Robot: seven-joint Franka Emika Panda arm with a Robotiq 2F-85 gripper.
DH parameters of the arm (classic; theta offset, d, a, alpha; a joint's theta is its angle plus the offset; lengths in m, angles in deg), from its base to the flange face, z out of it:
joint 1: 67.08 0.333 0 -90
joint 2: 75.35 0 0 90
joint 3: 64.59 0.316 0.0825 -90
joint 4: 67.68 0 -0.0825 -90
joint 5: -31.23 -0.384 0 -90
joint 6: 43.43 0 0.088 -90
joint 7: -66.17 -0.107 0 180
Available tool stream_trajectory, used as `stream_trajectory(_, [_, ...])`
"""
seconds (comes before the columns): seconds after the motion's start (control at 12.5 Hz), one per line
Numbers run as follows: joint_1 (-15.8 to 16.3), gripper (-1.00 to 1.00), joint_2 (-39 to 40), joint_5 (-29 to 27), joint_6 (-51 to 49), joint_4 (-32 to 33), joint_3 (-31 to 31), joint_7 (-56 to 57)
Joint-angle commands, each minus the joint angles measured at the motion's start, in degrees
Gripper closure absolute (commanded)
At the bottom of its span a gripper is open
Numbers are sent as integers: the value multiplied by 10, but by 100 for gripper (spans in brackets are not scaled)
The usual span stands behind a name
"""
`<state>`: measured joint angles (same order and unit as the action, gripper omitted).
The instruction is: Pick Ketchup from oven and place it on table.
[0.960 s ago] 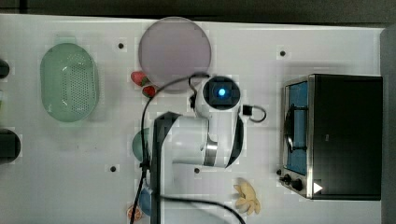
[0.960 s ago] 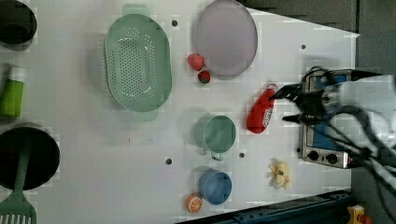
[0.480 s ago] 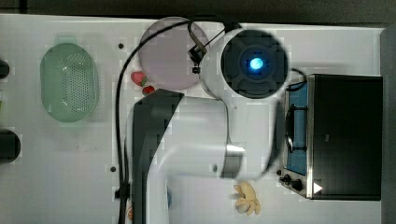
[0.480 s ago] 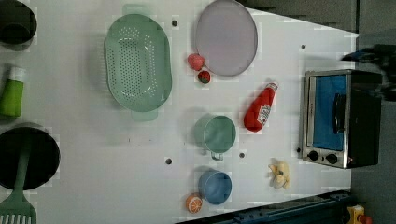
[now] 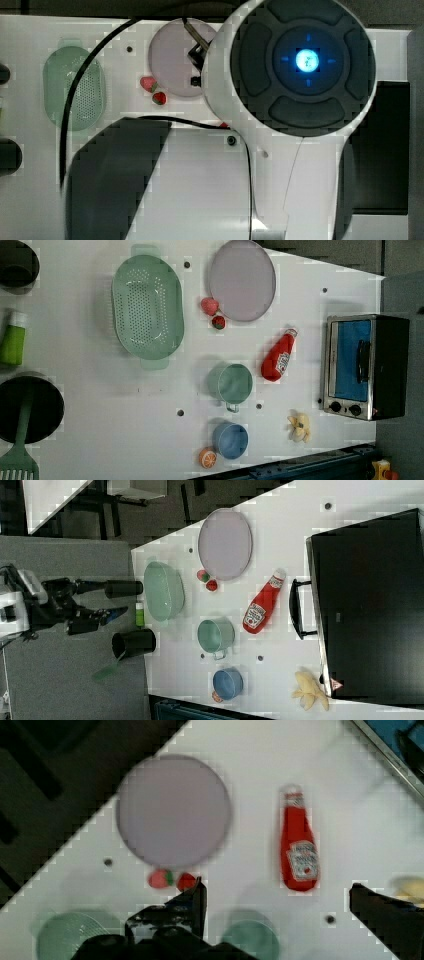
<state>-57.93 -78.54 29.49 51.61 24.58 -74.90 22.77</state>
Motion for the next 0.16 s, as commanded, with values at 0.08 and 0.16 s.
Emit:
stream_trajectory(0.08, [-9, -100, 28, 16, -61, -29, 0, -12])
stream_trajectory(0.16, [-8, -100, 28, 16, -74, -33, 2, -12])
